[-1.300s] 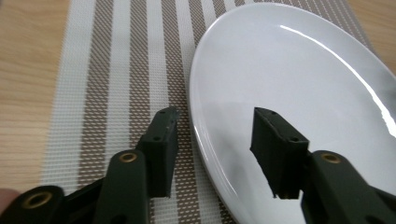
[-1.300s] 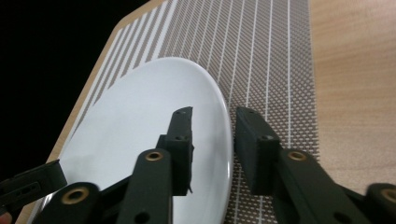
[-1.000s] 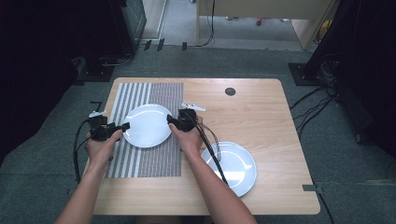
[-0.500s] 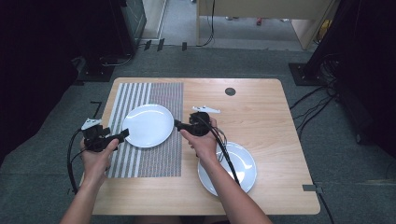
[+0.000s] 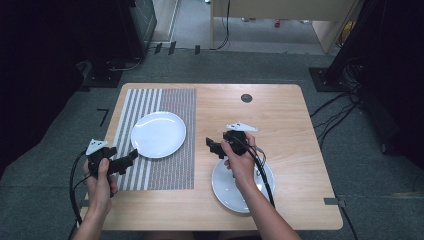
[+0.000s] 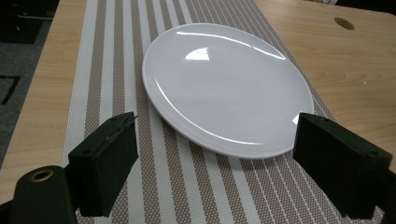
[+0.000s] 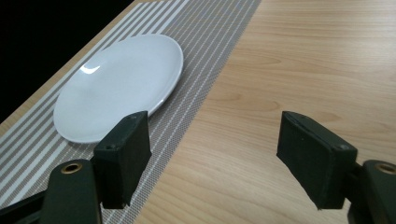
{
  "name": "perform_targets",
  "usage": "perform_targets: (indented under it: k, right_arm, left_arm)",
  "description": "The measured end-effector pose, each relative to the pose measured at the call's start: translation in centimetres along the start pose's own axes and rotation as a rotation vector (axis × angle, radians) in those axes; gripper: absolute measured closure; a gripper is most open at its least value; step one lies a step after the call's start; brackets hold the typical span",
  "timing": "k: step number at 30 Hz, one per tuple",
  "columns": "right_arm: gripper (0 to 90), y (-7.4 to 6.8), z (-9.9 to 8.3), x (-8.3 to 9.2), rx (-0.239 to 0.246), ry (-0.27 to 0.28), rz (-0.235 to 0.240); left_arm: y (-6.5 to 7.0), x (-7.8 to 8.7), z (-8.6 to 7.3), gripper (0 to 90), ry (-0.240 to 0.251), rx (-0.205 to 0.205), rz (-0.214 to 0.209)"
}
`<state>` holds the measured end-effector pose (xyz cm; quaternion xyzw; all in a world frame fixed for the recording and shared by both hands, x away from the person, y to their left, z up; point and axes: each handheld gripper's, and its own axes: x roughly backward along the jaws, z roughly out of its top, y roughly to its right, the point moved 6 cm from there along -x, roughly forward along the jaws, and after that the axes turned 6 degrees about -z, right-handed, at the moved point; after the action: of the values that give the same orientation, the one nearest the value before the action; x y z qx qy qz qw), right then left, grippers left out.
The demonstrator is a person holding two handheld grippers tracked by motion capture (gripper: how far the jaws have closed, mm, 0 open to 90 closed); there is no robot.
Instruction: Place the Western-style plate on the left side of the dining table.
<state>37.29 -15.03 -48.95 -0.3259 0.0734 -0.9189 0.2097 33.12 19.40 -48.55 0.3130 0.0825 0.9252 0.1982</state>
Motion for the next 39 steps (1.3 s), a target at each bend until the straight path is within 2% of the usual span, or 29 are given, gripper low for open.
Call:
perform_targets:
  k: [4, 8, 15, 17, 20, 23, 26, 28, 29, 33, 39]
  right_arm:
    - [25.5, 1.0, -0.5, 1.2, -0.010, 0.003, -0.008]
    - [25.5, 2.5, -1.5, 2.5, 0.002, 0.004, -0.031]
    - [24.8, 4.1, -2.9, 4.1, 0.007, 0.001, -0.035]
    - [24.7, 5.1, -3.5, 5.0, 0.011, 0.006, -0.046]
    - [24.5, 5.6, -3.8, 5.6, 0.008, 0.009, -0.050]
    - [24.3, 6.9, -4.5, 7.0, 0.000, 0.022, -0.056]
    - [23.5, 7.6, -4.9, 7.5, -0.002, 0.023, -0.055]
    - [23.2, 8.5, -5.4, 8.2, 0.000, 0.026, -0.066]
    - [23.2, 8.5, -5.4, 8.2, 0.000, 0.026, -0.066]
    - [23.1, 9.9, -6.5, 9.2, -0.005, 0.032, -0.086]
    - [23.1, 11.3, -7.7, 10.3, -0.012, 0.031, -0.108]
  left_arm:
    - [-0.1, 0.6, -0.8, 13.9, -0.001, 0.003, 0.014]
    - [-0.2, 1.5, -1.9, 13.9, -0.007, -0.022, 0.050]
    - [0.1, 2.6, -3.4, 13.9, -0.009, -0.046, 0.071]
    - [0.1, 2.9, -4.1, 13.8, -0.006, -0.035, 0.076]
    - [-0.1, 3.1, -4.7, 13.9, -0.008, -0.036, 0.082]
    - [-0.4, 3.4, -5.6, 13.9, -0.019, -0.038, 0.090]
    - [-0.9, 3.8, -6.2, 13.8, -0.017, -0.036, 0.109]
    - [-1.2, 4.0, -6.5, 13.8, -0.012, -0.046, 0.132]
    - [-1.2, 4.1, -6.7, 13.8, -0.011, -0.053, 0.138]
    - [-1.9, 4.2, -8.0, 13.8, -0.044, -0.094, 0.169]
    - [-3.0, 4.9, -8.8, 13.6, -0.050, -0.092, 0.196]
